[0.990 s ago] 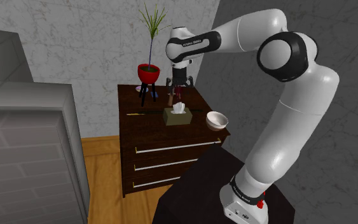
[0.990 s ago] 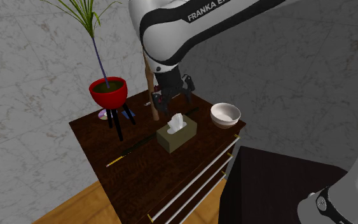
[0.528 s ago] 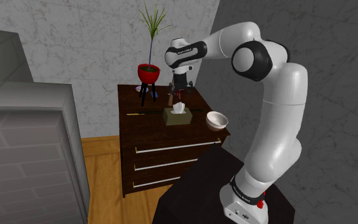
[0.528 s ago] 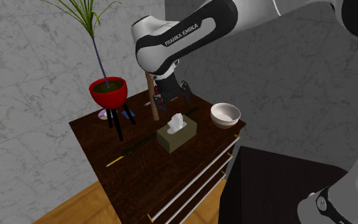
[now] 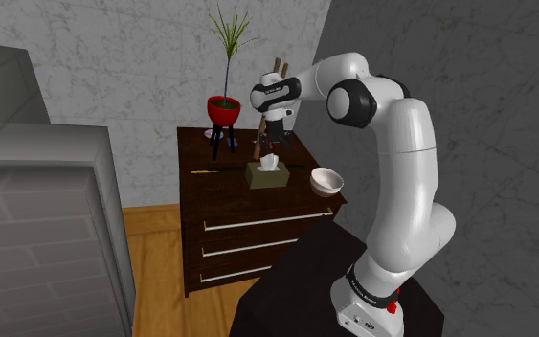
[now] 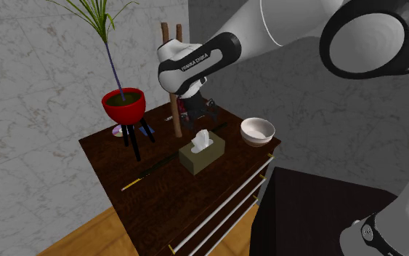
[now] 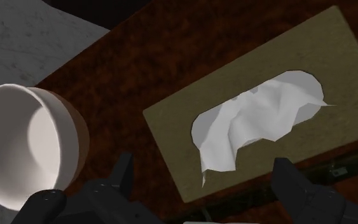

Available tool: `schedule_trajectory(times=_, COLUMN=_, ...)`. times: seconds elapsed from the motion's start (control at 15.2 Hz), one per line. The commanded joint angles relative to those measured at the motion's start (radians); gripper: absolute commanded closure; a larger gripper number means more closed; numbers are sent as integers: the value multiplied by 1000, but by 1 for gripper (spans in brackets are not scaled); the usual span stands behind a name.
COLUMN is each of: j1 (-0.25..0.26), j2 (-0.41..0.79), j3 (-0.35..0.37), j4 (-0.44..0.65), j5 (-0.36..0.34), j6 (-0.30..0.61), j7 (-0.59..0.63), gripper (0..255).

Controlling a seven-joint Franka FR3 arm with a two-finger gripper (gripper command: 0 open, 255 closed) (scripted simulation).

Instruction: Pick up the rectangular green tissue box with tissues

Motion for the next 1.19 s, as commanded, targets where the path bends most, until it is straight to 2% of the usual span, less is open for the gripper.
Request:
schedule_trajectory(times=0.0, j1=-2, j2=17, j3=0, j4=-1, j5=1, j6=17, j7=3, gripper=0)
schedule_trajectory(times=0.33, j1=-3, j2=43, j3=0, j4=-9, j5=2, j6=50, j7=7, gripper=0)
schedule_trajectory(times=0.4, j1=-3, j2=42, j3=1, j4=-11, j5=2, j6=52, j7=8, gripper=255)
schedule_trajectory(times=1.12, j1=-2, j2=28, j3=0, j4=-5, j5=1, j6=32, j7=5, gripper=255)
